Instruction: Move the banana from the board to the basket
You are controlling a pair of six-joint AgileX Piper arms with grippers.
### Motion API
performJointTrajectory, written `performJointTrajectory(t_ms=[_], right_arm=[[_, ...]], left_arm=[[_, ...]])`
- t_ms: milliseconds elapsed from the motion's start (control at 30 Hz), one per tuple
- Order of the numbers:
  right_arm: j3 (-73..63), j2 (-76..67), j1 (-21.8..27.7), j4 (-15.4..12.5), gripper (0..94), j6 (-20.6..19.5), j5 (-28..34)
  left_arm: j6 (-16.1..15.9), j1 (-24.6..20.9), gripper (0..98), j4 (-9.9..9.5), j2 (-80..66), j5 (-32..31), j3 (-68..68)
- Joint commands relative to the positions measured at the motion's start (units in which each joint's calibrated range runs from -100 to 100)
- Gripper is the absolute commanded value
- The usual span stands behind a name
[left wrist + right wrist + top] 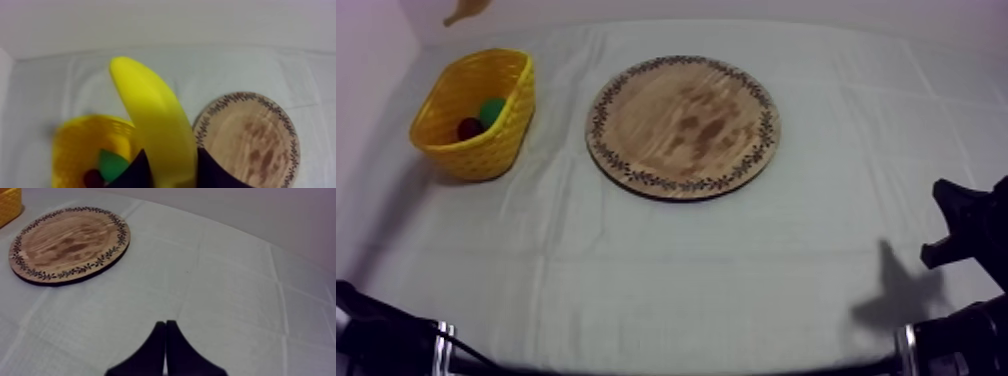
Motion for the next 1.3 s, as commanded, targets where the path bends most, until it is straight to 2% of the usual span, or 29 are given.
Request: performJointTrajectory(t_ms=[0, 433, 700, 1267], right_arm=[[0.0, 0.0, 0.0, 0.0, 0.3, 0.0, 0.0], [0.0, 0.0, 0.0, 0.0, 0.3, 0.0, 0.0], [0.0, 0.0, 0.0, 0.0, 0.3, 0.0, 0.0], [0.0, 0.0, 0.0, 0.0, 0.3, 0.0, 0.0]], left_arm=[[-1.1, -1.3, 25.6, -0.72, -0.1, -0.2, -0.8], [-3.0, -6.7, 23.7, -2.96, 6.5, -3.6, 0.1], [-1.2, -7.3, 21.9, -4.37, 13.7, -4.1, 3.3], [-1.1, -9.2, 20.2, -4.01, 23.2, -3.6, 6.7]])
